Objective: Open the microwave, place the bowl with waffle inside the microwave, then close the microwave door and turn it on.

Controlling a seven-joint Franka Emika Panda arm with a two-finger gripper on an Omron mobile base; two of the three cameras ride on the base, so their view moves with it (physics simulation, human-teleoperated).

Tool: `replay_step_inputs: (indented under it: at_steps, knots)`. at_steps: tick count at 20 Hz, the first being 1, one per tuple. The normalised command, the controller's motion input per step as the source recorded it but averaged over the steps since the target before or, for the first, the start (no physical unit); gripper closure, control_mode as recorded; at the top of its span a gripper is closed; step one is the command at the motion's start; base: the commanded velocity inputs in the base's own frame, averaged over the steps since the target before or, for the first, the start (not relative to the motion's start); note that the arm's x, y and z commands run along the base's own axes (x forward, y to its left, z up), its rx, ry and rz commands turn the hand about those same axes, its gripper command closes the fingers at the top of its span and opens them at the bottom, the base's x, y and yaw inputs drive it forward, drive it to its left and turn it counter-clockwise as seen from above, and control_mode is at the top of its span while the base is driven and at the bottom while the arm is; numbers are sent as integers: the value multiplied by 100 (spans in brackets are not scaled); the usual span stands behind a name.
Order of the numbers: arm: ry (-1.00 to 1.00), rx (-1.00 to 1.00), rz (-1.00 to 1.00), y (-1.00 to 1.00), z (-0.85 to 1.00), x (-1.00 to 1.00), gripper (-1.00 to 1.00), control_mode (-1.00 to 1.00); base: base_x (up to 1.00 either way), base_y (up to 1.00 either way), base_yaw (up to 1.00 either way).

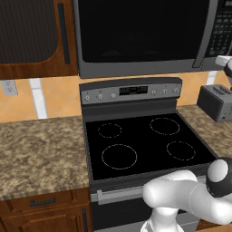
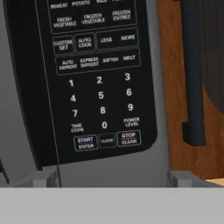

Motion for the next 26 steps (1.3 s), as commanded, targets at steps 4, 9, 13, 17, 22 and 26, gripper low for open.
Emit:
replay_step_inputs:
  at_steps: [4, 9, 13, 17, 22, 26]
  knots:
    - [0, 0, 0, -18, 0, 26, -100, -100, 0, 0, 0]
    - [0, 0, 0, -3, 0, 26, -100, -100, 0, 0, 0]
    - [0, 0, 0, -2, 0, 30, -100, -100, 0, 0, 0]
    - [0, 0, 0, -2, 0, 31, -100, -100, 0, 0, 0]
    - [0, 0, 0, 0, 0, 21, -100, -100, 0, 0, 0]
    - [0, 0, 0, 0, 0, 18, -100, -100, 0, 0, 0]
